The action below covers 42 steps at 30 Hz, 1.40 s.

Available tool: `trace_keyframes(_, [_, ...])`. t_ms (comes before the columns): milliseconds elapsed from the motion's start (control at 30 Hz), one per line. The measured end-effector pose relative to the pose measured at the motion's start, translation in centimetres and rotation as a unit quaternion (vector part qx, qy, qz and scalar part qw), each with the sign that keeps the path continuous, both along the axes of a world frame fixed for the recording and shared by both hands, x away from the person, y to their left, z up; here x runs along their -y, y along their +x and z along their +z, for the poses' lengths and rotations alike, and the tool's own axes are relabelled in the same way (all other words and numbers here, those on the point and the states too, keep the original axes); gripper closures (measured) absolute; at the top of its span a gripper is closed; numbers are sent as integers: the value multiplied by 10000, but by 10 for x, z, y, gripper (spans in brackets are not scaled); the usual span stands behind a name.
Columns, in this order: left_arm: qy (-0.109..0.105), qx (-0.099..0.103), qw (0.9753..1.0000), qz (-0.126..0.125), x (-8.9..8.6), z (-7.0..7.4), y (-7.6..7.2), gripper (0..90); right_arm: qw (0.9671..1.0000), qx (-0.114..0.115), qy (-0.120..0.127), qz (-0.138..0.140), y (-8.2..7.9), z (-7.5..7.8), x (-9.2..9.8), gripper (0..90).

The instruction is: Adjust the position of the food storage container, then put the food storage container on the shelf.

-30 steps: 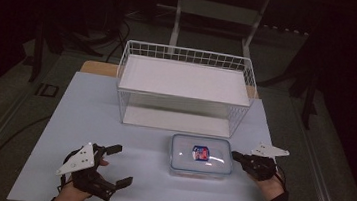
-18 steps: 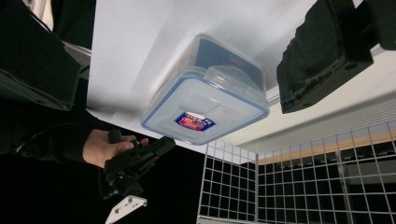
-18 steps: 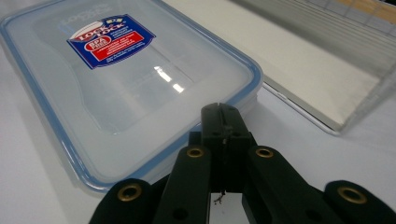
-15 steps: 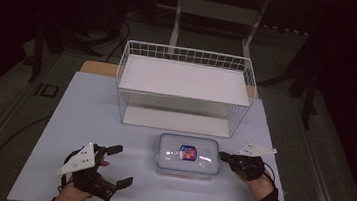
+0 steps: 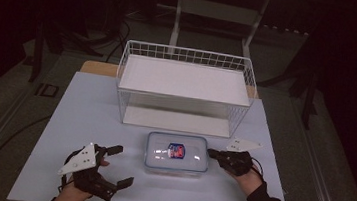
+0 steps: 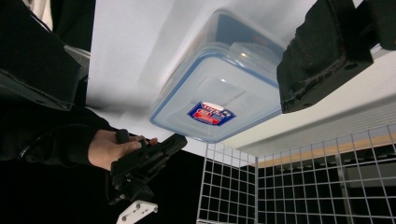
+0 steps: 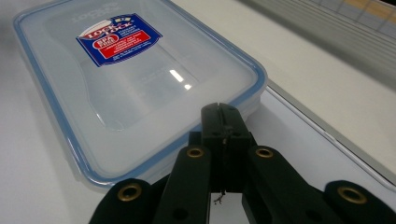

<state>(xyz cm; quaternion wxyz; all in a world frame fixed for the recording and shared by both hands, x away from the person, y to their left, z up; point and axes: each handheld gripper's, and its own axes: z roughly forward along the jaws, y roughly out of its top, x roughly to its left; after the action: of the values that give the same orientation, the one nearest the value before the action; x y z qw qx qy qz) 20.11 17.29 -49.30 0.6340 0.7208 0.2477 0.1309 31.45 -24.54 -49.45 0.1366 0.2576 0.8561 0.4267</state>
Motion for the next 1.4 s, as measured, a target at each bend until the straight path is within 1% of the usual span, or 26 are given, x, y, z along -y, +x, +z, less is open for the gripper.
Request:
trace_keyframes(167, [-21, 2, 10000, 6, 0, 0, 0, 0, 10000, -1, 14, 60, 0, -1, -9, 900])
trace_keyframes(333, [-94, -26, 10000, 12, 1, -1, 1, 0, 9999, -20, 65, 88, 1, -1, -11, 900])
trace_keyframes(400, [-73, -44, 10000, 15, 1, -1, 2, 0, 10000, -12, 65, 51, 1, -1, -12, 900])
trace_keyframes(533, [97, -116, 9999, -25, 2, -1, 3, 0, 9999, 15, 158, 16, -3, -1, -11, 900])
trace_keyframes(567, [128, -152, 9998, -15, 2, -1, 4, 0, 9998, 70, 174, 18, -6, 2, -10, 873])
trace_keyframes(600, [185, -203, 9996, -23, 2, 0, 5, 0, 9998, 70, 174, 18, -6, 2, -10, 873])
trace_keyframes(667, [253, -280, 9993, 24, 3, 1, 7, 0, 9997, 105, 229, 30, -11, 7, -8, 803])
trace_keyframes(700, [288, -367, 9989, 41, 3, 3, 8, 0, 9996, 130, 256, 10, -14, 10, -7, 762])
trace_keyframes(733, [322, -405, 9986, 69, 3, 3, 9, 0, 9994, 177, 289, 3, -17, 14, -6, 677])
trace_keyframes(767, [350, -455, 9983, 113, 3, 5, 10, 0, 9992, 226, 335, -19, -19, 17, -5, 620])
trace_keyframes(833, [409, -525, 9976, 176, 3, 8, 12, 0, 9982, 222, 555, -99, -23, 24, -2, 519])
trace_keyframes(900, [523, -620, 9963, 279, 4, 11, 16, 0, 9966, 308, 752, -105, -27, 29, 0, 375])
trace_keyframes(933, [563, -672, 9957, 298, 4, 12, 18, 0, 9955, 268, 904, -101, -27, 33, 2, 294])
trace_keyframes(967, [650, -795, 9943, 292, 4, 14, 22, 0, 9947, 207, 1004, -70, -28, 35, 3, 252])
trace_keyframes(1000, [704, -925, 9929, 250, 5, 15, 25, 0, 9942, 141, 1061, 74, -28, 38, 4, 162])
trace_keyframes(1033, [689, -1042, 9920, 194, 5, 17, 28, 0, 9943, 101, 1044, 197, -29, 40, 3, 125])
trace_keyframes(1100, [645, -1098, 9917, 160, 6, 20, 34, 0, 9944, 210, 1013, 198, -33, 42, 0, 132])
trace_keyframes(1133, [631, -1115, 9916, 169, 7, 22, 36, 0, 9952, 352, 890, 178, -36, 43, -2, 138])
trace_keyframes(1167, [644, -1128, 9914, 182, 9, 24, 39, 0, 9951, 406, 892, 162, -38, 44, -2, 138])
trace_keyframes(1200, [642, -1144, 9912, 188, 10, 25, 42, 0, 9941, 487, 955, 150, -39, 45, -2, 138])
trace_keyframes(1233, [642, -1144, 9912, 188, 10, 25, 42, 0, 9941, 487, 955, 150, -39, 45, -2, 138])
trace_keyframes(1267, [591, -1223, 9906, 181, 12, 28, 48, 0, 9933, 589, 990, 121, -40, 46, -1, 138])
trace_keyframes(1300, [603, -1243, 9902, 197, 13, 29, 52, 0, 9918, 634, 1106, 115, -38, 50, 1, 145])
trace_keyframes(1333, [598, -1267, 9899, 201, 14, 29, 54, 0, 9911, 532, 1213, 131, -36, 51, 3, 147])
trace_keyframes(1367, [630, -1322, 9890, 211, 15, 30, 57, 0, 9923, 427, 1160, 48, -36, 52, 4, 148])
trace_keyframes(1400, [631, -1368, 9883, 236, 16, 30, 60, 0, 9931, 434, 1086, -24, -35, 52, 4, 153])
